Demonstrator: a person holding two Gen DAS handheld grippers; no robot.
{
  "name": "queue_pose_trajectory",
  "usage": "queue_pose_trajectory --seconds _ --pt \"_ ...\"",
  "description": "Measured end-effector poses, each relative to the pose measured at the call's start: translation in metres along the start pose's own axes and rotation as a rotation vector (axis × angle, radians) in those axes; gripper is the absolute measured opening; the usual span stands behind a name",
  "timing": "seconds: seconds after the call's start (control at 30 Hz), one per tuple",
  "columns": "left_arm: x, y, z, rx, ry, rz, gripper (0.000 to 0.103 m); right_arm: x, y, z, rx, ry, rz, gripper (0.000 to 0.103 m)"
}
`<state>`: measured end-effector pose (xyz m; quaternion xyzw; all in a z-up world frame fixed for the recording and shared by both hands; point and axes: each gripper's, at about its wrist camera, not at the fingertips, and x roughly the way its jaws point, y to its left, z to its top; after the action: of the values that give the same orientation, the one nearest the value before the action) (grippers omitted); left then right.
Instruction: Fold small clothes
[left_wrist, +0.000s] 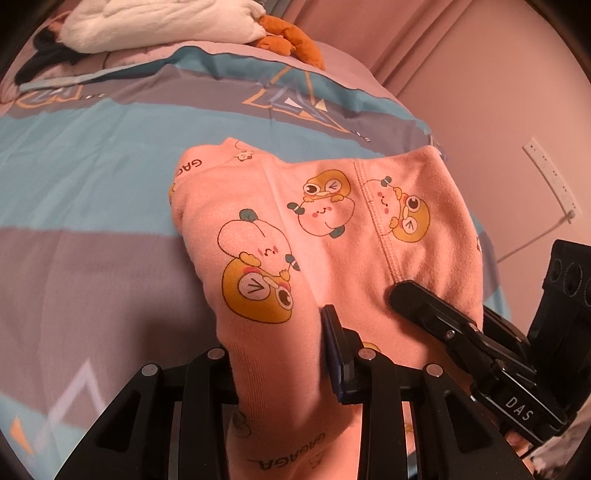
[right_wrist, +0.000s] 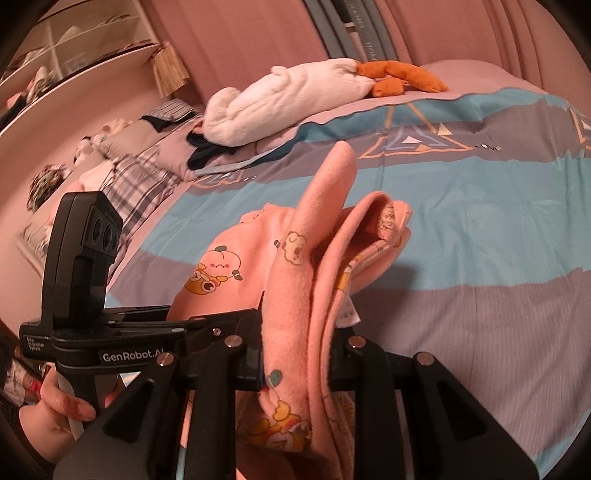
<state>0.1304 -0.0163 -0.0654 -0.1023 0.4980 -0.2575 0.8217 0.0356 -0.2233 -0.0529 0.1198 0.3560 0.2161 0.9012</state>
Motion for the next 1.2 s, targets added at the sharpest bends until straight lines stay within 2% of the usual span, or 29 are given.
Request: queue_pose_trajectory --seconds 0.3,0.5,0.93,1.2 --pt "-0.04 0.003 -0.037 -0.023 -0.032 0.02 0.031 -0.026 0.038 -0.029 -0.043 0.002 0.042 0.022" --pt "-0.057 0.009 -0.049 -0.053 -0.053 0.023 0.031 -0.033 0.055 -0.038 -0.061 0.005 0.069 0.022" --pt "-0.101 0.019 -0.069 -0.101 -0.144 0.045 0.031 -0.043 0.094 -0.036 -0.134 -0.019 0.13 0.022" --pt "-0.113 0.027 -0.079 -0.123 -0.165 0.06 0.031 -0.04 0.107 -0.035 -0.169 -0.011 0.148 0.022"
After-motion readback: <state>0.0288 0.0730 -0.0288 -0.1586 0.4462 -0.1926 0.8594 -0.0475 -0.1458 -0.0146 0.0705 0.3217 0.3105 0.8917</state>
